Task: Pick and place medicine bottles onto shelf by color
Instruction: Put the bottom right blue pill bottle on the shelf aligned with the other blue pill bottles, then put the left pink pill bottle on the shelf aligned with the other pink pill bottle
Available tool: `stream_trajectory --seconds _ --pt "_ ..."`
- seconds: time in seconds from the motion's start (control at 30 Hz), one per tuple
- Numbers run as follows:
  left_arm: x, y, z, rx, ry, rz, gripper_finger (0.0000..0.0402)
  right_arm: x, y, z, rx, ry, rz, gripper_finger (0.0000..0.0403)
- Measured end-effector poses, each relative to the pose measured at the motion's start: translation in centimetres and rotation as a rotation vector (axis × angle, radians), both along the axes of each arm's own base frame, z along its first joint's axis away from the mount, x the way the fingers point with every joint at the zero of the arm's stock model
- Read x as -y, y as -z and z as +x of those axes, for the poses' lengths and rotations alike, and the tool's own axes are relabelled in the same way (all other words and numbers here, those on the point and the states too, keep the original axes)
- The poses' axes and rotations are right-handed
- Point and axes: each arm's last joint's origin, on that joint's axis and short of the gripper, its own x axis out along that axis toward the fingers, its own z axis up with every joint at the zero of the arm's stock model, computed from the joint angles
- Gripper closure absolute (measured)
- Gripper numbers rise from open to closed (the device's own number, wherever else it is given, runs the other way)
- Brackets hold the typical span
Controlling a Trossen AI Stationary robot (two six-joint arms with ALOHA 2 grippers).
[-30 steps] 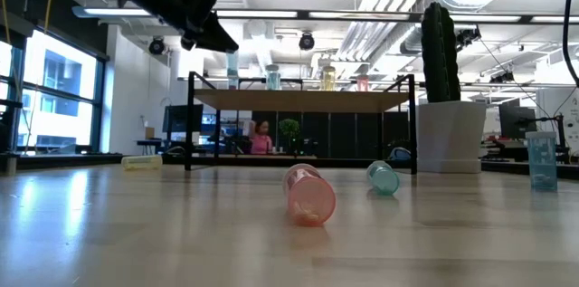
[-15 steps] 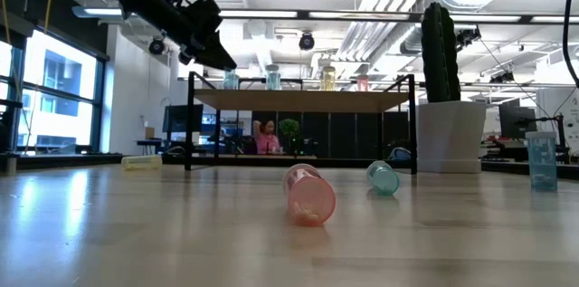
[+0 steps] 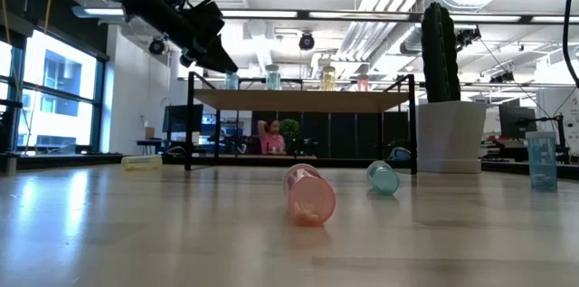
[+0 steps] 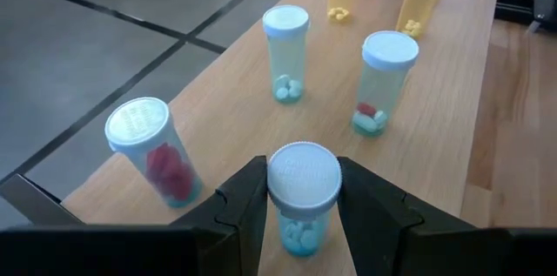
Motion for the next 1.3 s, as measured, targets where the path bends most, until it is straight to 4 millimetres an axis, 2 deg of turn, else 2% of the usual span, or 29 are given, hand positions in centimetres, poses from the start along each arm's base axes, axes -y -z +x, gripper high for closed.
stream_trajectory --seconds 0.3,0.43,0.8,1.03,1.3 --pt "0.0 0.1 -0.1 0.001 -0.030 -0.016 0.0277 0.0 0.1 0.0 -0.007 0.000 0.000 0.0197" --pt "0.1 0.8 -0.2 -0.037 -0.037 -0.048 0.0260 0.0 0.1 -0.1 -0.017 0.000 0.001 0.0197" --pt "-0.1 -0.1 0.0 -0.001 -0.034 -0.011 0.0211 0.0 0.2 -0.1 -0.023 0.001 0.002 0.0197" --pt "-0.2 -1.7 0.1 0.023 -0.030 0.010 0.0198 0.0 0.2 -0.1 -0.024 0.000 0.001 0.0197" --pt "1.0 -5.1 -1.1 0.035 -0.017 0.078 0.0199 0.0 -0.6 -0.9 0.001 0.016 0.021 0.0197"
